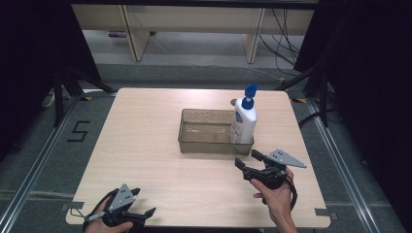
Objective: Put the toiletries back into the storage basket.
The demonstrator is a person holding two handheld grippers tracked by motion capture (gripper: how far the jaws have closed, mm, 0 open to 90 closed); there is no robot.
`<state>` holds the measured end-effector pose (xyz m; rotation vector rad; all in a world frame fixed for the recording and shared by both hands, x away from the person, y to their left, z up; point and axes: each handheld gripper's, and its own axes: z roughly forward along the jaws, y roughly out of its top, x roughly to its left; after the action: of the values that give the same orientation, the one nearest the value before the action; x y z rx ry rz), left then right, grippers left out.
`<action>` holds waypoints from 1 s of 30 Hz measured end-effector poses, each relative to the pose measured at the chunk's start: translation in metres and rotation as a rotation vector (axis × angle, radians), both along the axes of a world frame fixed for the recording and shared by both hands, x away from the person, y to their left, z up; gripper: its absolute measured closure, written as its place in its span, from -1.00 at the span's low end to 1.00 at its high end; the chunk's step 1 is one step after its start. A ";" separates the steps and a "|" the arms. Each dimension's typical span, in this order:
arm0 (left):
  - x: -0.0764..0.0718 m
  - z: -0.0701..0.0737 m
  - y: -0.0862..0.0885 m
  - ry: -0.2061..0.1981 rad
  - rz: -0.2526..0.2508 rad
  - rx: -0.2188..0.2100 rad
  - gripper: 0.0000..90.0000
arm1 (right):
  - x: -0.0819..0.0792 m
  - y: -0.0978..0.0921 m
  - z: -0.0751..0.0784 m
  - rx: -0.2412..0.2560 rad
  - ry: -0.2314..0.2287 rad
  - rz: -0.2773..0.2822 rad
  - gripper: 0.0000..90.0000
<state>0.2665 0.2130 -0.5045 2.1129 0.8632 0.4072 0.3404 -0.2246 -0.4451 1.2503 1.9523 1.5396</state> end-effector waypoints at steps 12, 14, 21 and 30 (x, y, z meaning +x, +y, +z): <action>0.000 0.000 0.000 -0.004 0.003 -0.002 -0.67 | -0.007 0.003 -0.007 0.026 -0.006 0.037 -0.54; 0.000 0.000 0.000 -0.008 0.005 0.002 -0.66 | -0.011 0.004 -0.007 0.044 0.023 0.056 -0.58; 0.000 0.000 0.000 -0.005 0.002 0.000 -0.67 | -0.016 0.004 -0.011 0.046 0.022 0.061 -0.61; 0.000 0.000 0.000 -0.010 0.005 0.008 -0.67 | -0.025 0.006 -0.015 0.018 0.022 0.083 -0.65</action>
<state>0.2666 0.2127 -0.5048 2.1150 0.8628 0.4245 0.3158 -0.2182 -0.4605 1.2124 2.0327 1.5928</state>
